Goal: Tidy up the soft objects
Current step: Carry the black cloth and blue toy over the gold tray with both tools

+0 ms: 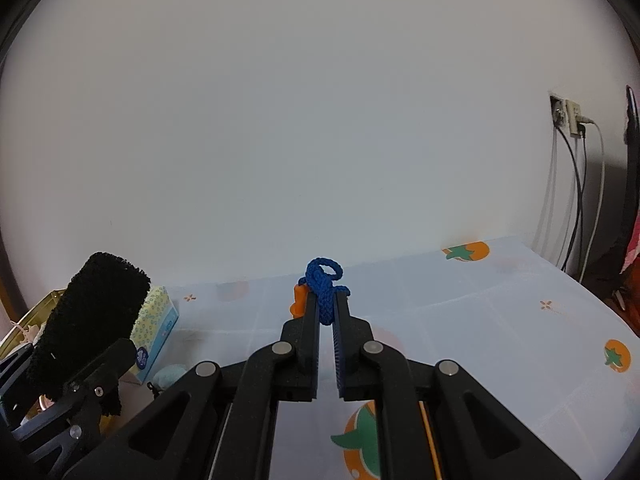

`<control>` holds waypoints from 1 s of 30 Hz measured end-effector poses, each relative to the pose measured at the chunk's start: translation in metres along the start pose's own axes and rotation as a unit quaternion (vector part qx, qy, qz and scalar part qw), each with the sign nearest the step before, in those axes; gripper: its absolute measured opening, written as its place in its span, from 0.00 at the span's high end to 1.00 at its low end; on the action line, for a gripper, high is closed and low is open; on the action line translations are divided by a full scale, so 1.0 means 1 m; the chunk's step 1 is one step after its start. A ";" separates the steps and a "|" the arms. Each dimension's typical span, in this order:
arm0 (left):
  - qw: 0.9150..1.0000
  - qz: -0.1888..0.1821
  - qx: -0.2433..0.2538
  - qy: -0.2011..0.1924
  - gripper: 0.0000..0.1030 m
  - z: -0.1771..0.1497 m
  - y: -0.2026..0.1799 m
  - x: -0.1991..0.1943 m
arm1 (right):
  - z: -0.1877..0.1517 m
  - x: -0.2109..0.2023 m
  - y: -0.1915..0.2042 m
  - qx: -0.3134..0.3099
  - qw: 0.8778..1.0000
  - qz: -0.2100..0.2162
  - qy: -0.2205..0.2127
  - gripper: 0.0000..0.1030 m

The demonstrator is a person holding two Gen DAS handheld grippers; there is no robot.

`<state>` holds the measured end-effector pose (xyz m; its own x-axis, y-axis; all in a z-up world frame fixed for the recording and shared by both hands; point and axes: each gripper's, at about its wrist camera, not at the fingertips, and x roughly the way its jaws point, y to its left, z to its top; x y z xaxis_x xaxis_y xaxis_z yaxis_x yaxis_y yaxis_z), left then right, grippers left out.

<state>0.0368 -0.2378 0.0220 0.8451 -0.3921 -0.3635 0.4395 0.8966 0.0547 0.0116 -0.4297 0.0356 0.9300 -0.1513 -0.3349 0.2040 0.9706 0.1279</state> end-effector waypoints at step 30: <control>1.000 -0.012 -0.003 -0.012 0.77 -0.005 0.067 -0.035 | -0.024 -0.071 0.071 -0.060 0.996 -0.023 -0.058 0.93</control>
<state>0.0354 -0.1627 0.0335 0.8414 -0.4180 -0.3425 0.4577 0.8882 0.0401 -0.0469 -0.3459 0.0463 0.9513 -0.2096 -0.2261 0.2151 0.9766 -0.0004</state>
